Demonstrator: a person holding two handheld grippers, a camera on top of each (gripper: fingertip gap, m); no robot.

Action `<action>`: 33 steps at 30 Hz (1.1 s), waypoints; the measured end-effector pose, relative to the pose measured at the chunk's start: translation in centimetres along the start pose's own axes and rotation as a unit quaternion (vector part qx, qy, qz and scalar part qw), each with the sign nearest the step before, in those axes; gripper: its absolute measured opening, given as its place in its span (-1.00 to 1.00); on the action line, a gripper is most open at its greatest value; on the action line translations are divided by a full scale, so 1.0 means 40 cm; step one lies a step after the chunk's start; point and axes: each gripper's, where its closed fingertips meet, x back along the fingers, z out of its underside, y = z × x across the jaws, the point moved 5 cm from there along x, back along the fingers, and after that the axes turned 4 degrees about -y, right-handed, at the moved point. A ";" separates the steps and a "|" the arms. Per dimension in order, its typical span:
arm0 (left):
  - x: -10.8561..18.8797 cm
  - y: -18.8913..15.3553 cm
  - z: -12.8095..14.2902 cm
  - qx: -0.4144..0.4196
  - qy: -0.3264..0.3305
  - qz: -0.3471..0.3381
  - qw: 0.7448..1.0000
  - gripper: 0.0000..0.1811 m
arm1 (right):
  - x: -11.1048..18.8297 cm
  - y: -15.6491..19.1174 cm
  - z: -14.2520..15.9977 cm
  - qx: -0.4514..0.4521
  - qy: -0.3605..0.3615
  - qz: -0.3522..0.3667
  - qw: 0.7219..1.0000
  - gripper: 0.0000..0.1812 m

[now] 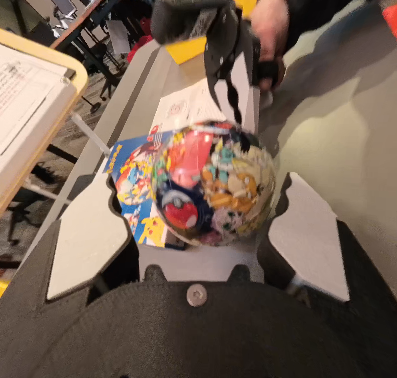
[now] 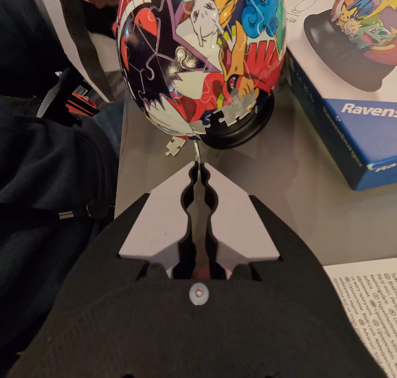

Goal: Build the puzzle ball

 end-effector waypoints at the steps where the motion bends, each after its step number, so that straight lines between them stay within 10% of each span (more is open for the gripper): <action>1: -0.008 0.000 -0.026 0.013 0.004 0.016 1.000 0.57 | -0.001 0.000 0.000 0.000 0.001 -0.001 1.000 -1.00; 13: -0.104 -0.012 0.013 0.004 0.210 0.126 0.970 0.52 | -0.013 0.004 0.009 0.005 -0.004 -0.016 1.000 -1.00; 33: -0.077 -0.019 0.005 -0.039 0.012 0.115 0.993 0.49 | 0.012 -0.010 0.009 -0.008 -0.004 -0.011 1.000 -1.00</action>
